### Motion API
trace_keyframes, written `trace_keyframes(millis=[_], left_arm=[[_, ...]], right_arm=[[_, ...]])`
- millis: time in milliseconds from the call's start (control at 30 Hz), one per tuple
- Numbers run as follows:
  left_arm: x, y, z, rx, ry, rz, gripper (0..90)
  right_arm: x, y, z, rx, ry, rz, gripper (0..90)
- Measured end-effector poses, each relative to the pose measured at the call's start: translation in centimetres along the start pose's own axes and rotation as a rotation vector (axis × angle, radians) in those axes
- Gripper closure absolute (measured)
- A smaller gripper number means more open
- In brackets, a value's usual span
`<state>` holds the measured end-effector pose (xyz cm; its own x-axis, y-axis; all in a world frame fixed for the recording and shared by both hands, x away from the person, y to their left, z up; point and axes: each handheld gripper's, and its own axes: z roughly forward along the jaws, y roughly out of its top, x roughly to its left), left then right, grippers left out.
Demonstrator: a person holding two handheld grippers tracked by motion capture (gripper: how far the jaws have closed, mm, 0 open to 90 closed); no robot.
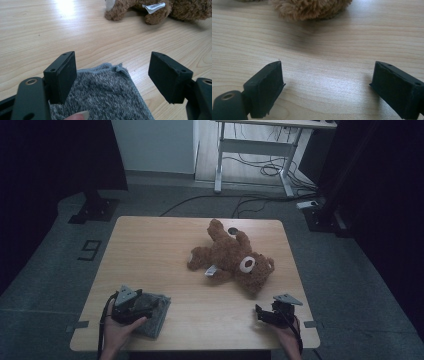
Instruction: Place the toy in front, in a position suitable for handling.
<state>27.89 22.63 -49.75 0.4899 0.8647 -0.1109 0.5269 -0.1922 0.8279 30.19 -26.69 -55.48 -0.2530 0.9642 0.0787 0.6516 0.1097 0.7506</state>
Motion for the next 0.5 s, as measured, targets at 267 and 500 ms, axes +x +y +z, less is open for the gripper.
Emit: trace_keyframes(millis=[267, 500], left_arm=[[-0.22, 0.26, 0.22, 0.002, 0.005, -0.004, 22.2], [-0.62, 0.57, 0.62, 0.011, -0.008, 0.005, 22.3]], right_arm=[[0.32, 0.13, -0.75, -0.058, 0.014, -0.001, 13.5], [0.35, 0.30, -0.96, -0.078, 0.031, 0.003, 13.7]])
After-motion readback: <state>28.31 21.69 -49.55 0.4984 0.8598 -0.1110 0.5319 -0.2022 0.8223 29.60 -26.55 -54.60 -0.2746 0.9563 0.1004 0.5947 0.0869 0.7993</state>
